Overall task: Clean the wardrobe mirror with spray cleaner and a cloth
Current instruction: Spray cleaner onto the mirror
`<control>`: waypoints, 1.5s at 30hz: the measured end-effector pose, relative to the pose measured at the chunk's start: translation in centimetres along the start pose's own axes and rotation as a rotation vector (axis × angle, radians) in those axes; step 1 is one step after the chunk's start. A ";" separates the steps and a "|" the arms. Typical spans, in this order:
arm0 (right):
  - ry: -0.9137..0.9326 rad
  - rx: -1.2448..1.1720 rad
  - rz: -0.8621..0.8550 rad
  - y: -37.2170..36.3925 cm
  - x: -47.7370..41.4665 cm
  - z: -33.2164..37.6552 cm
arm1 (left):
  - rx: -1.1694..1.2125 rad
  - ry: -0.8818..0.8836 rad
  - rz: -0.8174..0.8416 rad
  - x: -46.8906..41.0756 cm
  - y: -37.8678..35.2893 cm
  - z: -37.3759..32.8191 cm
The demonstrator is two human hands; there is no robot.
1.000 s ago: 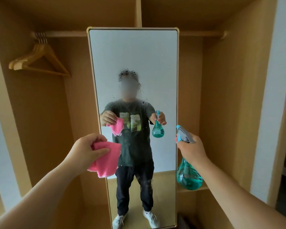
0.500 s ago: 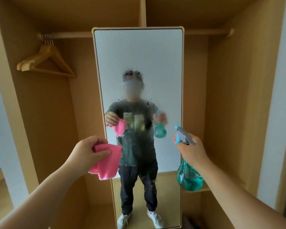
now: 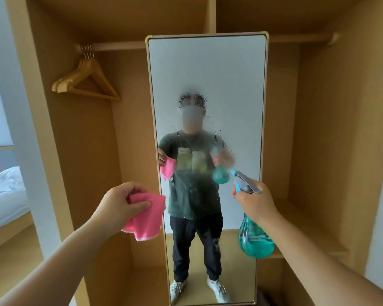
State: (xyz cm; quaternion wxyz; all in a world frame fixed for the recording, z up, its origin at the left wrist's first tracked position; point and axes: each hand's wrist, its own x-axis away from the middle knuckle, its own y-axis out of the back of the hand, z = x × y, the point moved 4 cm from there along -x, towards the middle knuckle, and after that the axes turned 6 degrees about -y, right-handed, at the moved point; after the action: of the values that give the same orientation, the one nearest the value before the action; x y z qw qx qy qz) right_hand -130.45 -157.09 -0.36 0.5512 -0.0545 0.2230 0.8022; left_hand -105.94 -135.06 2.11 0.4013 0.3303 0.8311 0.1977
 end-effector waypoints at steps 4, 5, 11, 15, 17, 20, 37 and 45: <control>0.017 0.005 -0.004 -0.8 0.3 0.3 | -0.002 0.010 -0.008 0.3 0.5 0.5; 0.020 0.007 0.006 -0.9 0.4 0.5 | -0.004 0.010 -0.009 0.4 0.6 0.6; 0.056 0.003 0.068 -2.4 1.2 2.1 | -0.016 0.010 -0.008 0.8 1.3 1.3; 0.047 -0.027 0.100 -3.6 1.4 3.0 | -0.023 0.006 -0.021 1.0 1.8 1.8; 0.037 -0.052 0.107 -4.1 1.6 3.4 | -0.023 0.009 -0.026 1.1 2.1 2.0; 0.040 -0.056 0.105 -4.7 1.7 3.9 | -0.032 0.004 -0.027 1.3 2.4 2.2; -0.025 0.012 0.157 -7.0 2.9 0.4 | -0.019 0.075 -0.031 3.3 1.5 4.4; -0.104 0.037 0.181 -9.1 4.3 -2.7 | 0.080 0.208 -0.101 6.8 -1.4 7.1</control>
State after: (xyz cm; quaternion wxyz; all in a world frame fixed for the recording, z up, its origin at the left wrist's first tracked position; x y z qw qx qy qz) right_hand -124.27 -151.81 -6.94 0.4881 0.0177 0.2128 0.8463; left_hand -103.95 -130.76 -6.57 0.3089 0.2814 0.8911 0.1773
